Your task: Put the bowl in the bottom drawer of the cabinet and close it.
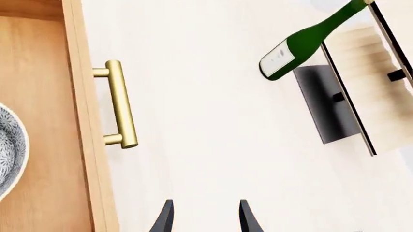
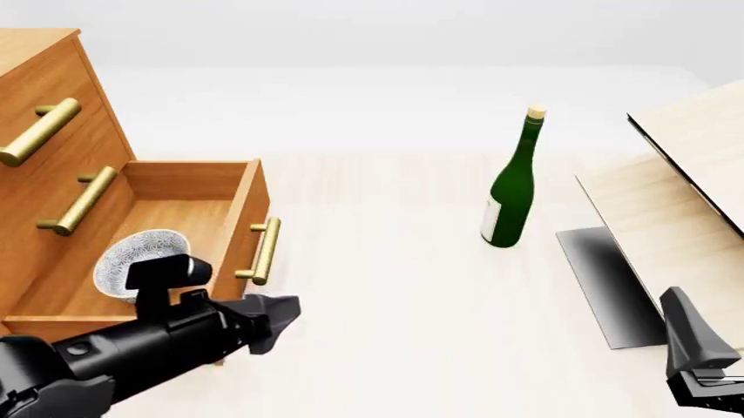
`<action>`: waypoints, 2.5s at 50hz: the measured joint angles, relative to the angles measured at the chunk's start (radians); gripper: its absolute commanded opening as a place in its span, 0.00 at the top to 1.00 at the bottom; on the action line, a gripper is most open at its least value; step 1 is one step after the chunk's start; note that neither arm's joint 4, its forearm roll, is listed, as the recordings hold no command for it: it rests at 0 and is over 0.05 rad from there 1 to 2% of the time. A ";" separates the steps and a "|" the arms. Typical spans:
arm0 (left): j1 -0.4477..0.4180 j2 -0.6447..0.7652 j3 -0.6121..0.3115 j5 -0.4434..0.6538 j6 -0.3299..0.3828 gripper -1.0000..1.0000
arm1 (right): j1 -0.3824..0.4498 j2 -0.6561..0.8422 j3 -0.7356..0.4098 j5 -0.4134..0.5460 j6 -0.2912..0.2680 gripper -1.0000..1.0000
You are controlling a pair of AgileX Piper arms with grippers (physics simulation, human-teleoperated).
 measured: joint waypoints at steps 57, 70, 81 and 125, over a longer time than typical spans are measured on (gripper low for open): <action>0.200 -0.013 0.040 0.025 0.075 0.00 | 0.000 0.000 0.000 0.000 0.000 0.00; 0.271 -0.037 0.044 0.074 0.152 0.00 | 0.000 0.000 0.000 0.000 0.000 0.00; 0.331 -0.069 0.054 0.113 0.200 0.00 | 0.000 0.000 0.000 0.000 0.000 0.00; 0.510 -0.075 0.095 0.102 0.268 0.00 | 0.000 0.000 0.000 0.000 0.000 0.00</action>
